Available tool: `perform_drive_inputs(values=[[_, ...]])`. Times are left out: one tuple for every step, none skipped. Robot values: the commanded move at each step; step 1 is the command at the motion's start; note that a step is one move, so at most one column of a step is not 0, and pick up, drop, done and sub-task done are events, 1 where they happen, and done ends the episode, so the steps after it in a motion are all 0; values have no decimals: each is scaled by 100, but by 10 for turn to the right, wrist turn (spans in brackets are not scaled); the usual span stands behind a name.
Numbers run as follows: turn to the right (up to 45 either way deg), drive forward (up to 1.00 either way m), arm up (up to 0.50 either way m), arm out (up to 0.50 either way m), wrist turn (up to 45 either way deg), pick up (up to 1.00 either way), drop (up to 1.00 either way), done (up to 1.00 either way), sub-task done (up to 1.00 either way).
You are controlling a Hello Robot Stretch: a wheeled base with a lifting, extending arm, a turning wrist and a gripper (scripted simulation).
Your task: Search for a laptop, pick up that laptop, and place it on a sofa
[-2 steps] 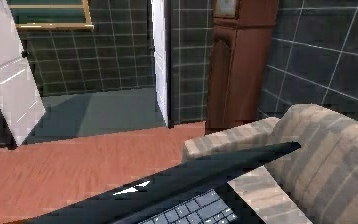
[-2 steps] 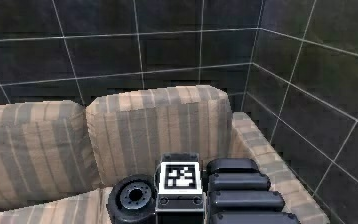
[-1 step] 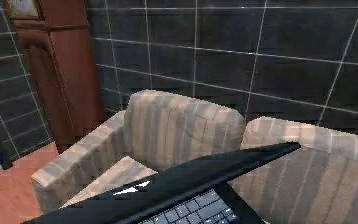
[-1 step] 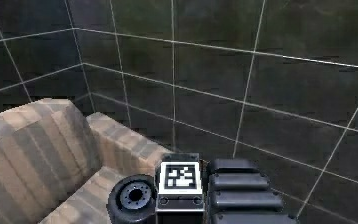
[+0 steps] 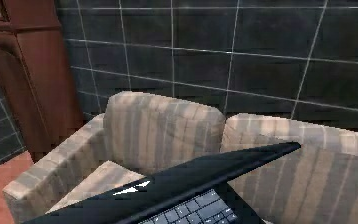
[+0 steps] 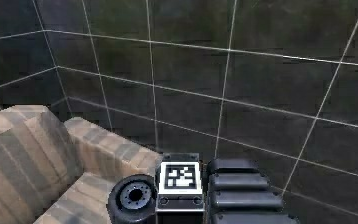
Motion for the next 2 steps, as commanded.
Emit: perform_drive_inputs(values=[[-450,0,0,0,0,0,0,0,0],[-30,0,0,0,0,0,0,0,0]])
